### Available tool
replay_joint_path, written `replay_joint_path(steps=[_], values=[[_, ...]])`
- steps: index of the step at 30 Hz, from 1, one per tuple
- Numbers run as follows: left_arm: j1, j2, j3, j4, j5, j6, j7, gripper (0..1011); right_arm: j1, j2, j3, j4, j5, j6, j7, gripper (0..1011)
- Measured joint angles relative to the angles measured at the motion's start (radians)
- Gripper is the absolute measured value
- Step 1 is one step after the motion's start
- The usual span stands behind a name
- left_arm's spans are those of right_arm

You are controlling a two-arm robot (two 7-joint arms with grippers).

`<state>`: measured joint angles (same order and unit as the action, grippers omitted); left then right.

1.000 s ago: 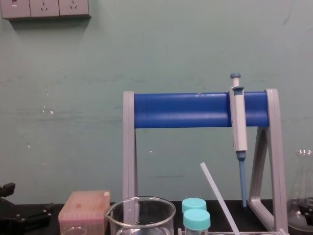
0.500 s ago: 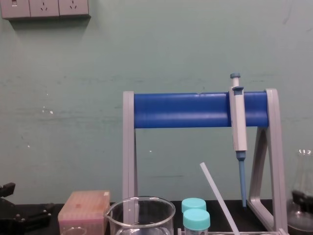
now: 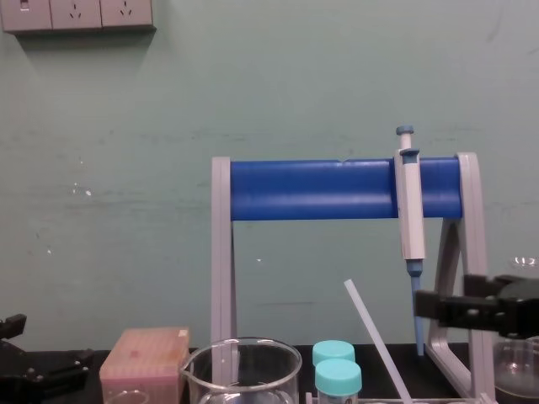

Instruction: Pick up the stirring rod with one hand, then place it down.

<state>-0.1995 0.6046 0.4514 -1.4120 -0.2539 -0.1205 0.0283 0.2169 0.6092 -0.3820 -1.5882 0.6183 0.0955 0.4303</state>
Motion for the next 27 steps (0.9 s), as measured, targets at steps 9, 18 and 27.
replay_joint_path(steps=[9, 18, 27], values=[[0.0, 0.0, 0.0, 0.0, 0.0, 0.0, 0.0, 1000, 0.077, -0.037, -0.059, 0.065, -0.036, 0.037, 0.071, 1003], [0.0, 0.0, 0.0, 0.0, 0.0, 0.0, 0.0, 1000, 0.154, -0.094, -0.111, 0.149, -0.073, 0.041, 0.109, 1003], [0.0, 0.0, 0.0, 0.0, 0.0, 0.0, 0.0, 1000, 0.193, -0.131, -0.134, 0.205, -0.104, 0.033, 0.114, 1003]])
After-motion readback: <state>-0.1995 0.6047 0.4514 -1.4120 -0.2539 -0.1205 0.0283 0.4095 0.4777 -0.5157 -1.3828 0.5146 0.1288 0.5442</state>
